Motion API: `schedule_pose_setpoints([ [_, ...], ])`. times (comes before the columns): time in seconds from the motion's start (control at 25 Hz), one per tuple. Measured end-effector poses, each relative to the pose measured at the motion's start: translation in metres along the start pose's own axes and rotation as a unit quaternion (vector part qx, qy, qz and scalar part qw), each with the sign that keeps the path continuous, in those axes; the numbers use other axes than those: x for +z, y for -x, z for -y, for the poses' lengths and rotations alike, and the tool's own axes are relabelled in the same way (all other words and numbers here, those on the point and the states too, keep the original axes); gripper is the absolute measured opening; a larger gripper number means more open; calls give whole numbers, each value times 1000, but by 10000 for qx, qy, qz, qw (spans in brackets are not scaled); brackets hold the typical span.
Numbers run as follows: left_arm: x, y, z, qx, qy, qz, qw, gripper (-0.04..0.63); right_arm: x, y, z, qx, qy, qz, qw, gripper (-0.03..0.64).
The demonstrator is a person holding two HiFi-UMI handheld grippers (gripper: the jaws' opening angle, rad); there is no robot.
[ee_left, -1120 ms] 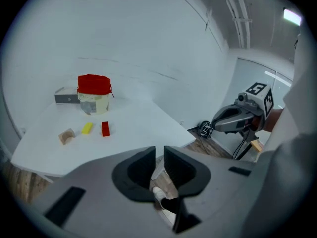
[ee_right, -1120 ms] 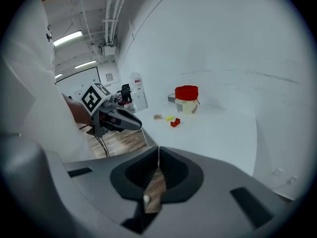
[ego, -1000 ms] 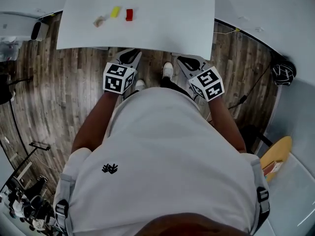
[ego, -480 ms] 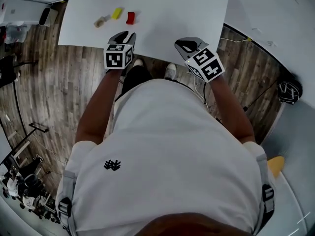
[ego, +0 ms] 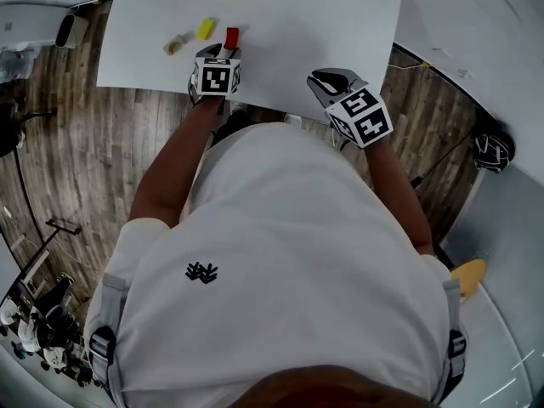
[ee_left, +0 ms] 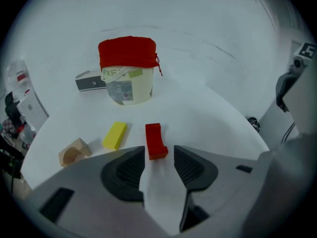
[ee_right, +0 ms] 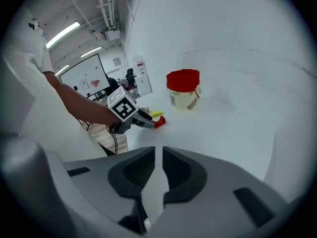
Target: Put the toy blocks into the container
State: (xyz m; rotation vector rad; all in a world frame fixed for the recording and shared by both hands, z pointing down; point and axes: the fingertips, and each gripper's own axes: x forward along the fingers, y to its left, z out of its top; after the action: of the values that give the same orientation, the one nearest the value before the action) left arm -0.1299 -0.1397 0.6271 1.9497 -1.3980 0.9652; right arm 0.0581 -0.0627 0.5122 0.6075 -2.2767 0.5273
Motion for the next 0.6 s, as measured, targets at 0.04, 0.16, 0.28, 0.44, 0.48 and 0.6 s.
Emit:
schedule_pose_setpoints([
  [0.04, 0, -3, -2, 2, 2, -23, 10000, 189, 1, -1, 0, -16, -27, -22, 10000, 46],
  [0.16, 0, -9, -2, -43, 1, -80, 10000, 187, 3, -1, 0, -91, -96, -50, 9999, 46],
  [0.28, -1, -14, -2, -36, -45, -159, 9999, 174, 1, 2, 0, -160, -182, -74, 9997, 46],
  [0.44, -3, -17, -2, -47, -100, -256, 9996, 144, -3, 5, 3, -271, -272, -74, 9992, 46],
  [0.48, -3, -16, -3, -44, -117, -269, 9996, 143, -3, 5, 5, -299, -314, -65, 9990, 46],
  [0.6, 3, -13, -6, -53, -152, -202, 9997, 138, -3, 6, 7, -349, -416, -36, 9985, 46],
])
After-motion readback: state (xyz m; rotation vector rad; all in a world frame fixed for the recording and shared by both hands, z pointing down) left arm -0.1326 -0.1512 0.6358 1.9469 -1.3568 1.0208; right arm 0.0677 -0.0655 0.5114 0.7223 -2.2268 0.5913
